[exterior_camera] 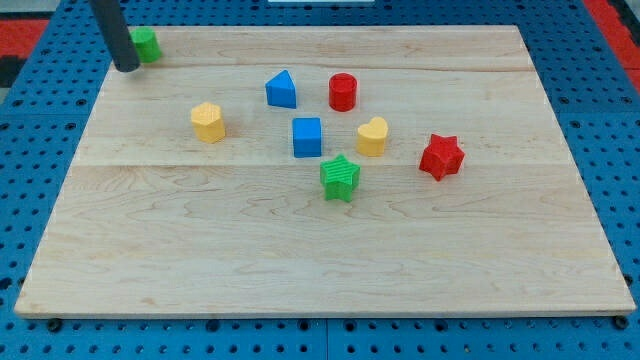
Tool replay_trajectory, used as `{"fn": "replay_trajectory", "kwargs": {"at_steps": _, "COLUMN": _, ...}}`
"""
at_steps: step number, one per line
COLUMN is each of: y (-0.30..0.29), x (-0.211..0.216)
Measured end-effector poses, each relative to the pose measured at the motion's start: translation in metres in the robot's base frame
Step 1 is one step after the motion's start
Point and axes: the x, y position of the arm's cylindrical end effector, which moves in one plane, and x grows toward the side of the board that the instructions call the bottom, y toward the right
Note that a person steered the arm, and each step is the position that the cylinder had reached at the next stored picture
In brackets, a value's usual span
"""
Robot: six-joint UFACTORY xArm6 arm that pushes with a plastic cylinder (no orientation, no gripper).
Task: Slide the green circle right and up
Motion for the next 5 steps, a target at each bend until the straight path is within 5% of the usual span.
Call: {"fn": "replay_trajectory", "kwargs": {"at_steps": 5, "y": -0.002, "x": -0.027}}
